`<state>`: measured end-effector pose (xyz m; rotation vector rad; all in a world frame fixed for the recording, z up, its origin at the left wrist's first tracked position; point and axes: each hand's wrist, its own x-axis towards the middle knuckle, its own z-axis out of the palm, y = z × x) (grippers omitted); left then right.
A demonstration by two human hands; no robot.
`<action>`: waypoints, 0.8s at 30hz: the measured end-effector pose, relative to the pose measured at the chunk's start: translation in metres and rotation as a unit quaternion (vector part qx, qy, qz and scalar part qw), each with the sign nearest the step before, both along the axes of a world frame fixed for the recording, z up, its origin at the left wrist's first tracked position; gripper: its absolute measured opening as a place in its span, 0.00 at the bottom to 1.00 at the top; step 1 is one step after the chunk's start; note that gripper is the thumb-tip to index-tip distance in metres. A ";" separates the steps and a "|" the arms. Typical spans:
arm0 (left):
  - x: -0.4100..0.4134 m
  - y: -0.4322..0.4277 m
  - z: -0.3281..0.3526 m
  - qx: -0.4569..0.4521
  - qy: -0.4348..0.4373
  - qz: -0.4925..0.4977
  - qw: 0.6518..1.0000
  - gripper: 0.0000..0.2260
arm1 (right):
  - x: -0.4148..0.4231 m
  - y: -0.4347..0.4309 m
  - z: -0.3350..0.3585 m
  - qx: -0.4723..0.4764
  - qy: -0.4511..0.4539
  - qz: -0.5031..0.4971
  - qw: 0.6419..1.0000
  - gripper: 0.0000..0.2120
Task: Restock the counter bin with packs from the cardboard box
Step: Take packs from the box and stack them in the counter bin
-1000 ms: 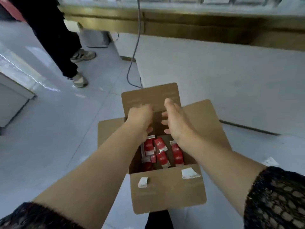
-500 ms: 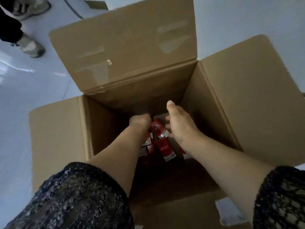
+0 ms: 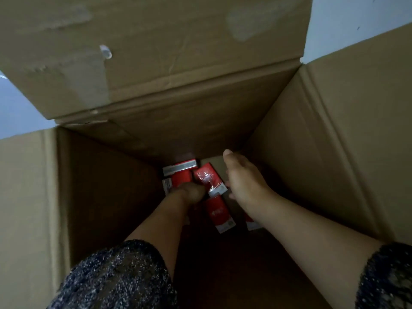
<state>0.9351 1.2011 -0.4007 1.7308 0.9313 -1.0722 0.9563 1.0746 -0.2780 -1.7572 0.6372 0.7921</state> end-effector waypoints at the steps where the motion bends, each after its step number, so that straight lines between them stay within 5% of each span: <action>1: -0.001 0.002 -0.012 0.006 0.009 -0.018 1.000 0.34 | 0.000 -0.001 -0.001 0.000 0.001 -0.001 1.000 0.21; 14: 0.006 -0.008 0.022 -0.044 0.005 -0.007 0.999 0.17 | -0.003 0.003 0.001 0.013 0.012 0.006 1.000 0.20; 17: 0.013 -0.008 0.037 -0.049 -0.020 0.016 0.998 0.24 | -0.001 0.007 0.019 0.007 0.003 0.007 1.000 0.20; 24: 0.020 -0.006 0.160 -0.047 -0.064 0.096 0.992 0.13 | -0.003 0.011 0.094 0.006 -0.048 0.037 0.998 0.12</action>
